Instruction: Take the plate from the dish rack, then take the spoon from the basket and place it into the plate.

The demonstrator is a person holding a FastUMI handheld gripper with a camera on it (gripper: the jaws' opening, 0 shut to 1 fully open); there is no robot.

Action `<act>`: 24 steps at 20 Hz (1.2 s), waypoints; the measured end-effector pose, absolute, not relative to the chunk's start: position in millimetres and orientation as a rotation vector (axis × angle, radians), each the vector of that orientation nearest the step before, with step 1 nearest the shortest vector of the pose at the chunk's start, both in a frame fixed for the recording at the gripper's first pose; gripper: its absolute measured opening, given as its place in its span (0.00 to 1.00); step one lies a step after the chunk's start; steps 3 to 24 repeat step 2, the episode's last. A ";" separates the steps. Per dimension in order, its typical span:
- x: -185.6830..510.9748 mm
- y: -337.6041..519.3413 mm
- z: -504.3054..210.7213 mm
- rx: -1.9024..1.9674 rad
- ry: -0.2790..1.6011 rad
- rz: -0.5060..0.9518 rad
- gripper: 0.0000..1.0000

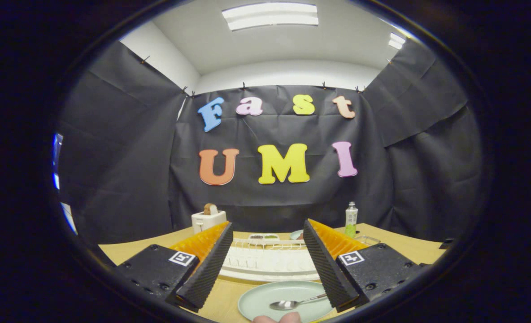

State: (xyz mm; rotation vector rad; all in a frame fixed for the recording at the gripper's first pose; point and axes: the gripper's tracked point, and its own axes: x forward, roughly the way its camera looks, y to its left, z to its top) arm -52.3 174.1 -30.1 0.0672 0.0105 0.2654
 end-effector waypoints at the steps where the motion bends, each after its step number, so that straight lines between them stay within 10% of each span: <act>1: -52.0 175.4 -31.0 0.075 0.016 0.271 1.00; 24: -50.3 172.9 -33.8 0.079 0.022 0.267 1.00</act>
